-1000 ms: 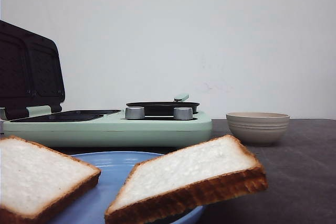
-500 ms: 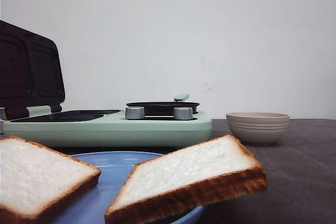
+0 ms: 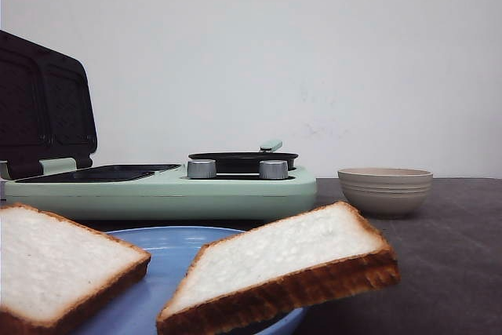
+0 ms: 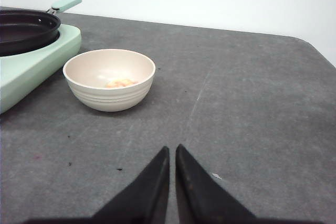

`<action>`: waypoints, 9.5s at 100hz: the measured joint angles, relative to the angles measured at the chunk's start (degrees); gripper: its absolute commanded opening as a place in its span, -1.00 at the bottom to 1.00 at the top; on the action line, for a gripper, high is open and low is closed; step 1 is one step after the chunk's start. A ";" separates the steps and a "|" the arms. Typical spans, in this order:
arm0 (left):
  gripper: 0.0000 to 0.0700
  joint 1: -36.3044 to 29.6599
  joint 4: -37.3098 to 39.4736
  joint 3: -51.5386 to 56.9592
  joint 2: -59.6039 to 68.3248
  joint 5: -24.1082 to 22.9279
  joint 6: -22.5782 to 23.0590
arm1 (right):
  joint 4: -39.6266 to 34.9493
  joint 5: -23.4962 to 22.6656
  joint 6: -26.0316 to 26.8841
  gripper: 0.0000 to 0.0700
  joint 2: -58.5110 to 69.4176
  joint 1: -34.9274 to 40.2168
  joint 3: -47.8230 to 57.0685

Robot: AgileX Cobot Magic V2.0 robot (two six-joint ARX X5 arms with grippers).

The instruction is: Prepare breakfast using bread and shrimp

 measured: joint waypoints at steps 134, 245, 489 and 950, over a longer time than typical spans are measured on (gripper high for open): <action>-1.00 0.00 0.00 0.00 0.00 0.00 -0.02 | 0.00 0.22 -0.72 -0.97 0.00 0.00 0.00; -0.99 0.00 -0.09 0.04 0.00 -1.22 -21.77 | -1.14 -0.04 18.58 -0.98 0.00 0.00 0.20; 0.16 -6.03 -51.52 37.79 57.24 33.14 -11.28 | -19.80 -26.80 21.77 -0.41 35.47 0.00 32.79; -1.00 -16.83 10.56 74.01 98.82 -17.66 30.53 | -23.19 -26.73 19.98 -0.41 35.45 0.00 32.79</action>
